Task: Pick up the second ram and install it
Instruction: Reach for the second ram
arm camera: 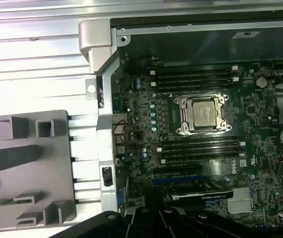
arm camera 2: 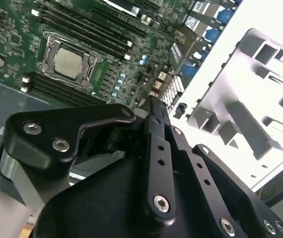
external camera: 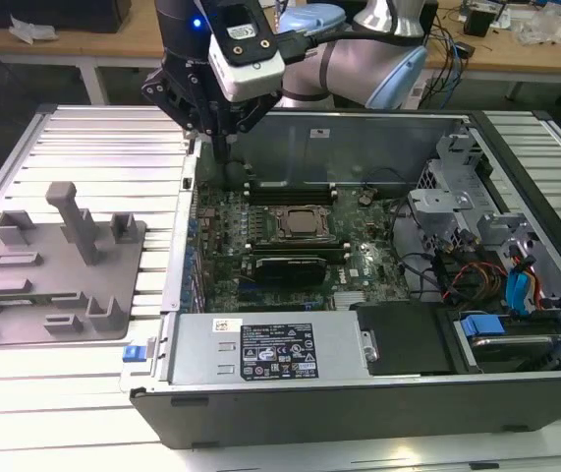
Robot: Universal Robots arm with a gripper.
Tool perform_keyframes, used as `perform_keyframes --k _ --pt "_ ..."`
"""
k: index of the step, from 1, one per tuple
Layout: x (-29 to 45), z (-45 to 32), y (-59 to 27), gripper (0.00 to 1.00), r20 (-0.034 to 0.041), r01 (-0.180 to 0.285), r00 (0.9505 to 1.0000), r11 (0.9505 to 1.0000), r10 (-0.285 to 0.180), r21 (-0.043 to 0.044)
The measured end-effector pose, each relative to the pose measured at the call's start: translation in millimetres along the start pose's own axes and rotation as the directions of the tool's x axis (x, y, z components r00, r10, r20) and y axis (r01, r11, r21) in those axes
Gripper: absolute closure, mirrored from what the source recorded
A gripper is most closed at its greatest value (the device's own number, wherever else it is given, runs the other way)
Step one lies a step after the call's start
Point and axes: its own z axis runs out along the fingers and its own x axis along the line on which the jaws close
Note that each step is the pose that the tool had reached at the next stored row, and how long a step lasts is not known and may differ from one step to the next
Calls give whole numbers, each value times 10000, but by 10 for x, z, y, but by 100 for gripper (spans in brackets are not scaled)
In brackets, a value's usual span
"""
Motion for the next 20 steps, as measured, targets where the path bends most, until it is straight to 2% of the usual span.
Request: perform_keyframes --k 2,8,18,20 --pt "89 -2 -6 92 0 -1 10000 10000 1 0" --pt "265 -6 -19 92 0 -1 10000 10000 1 -1" --pt "618 -14 -44 92 0 -1 10000 10000 1 0" --pt "657 -15 -47 92 0 -1 10000 10000 1 0"
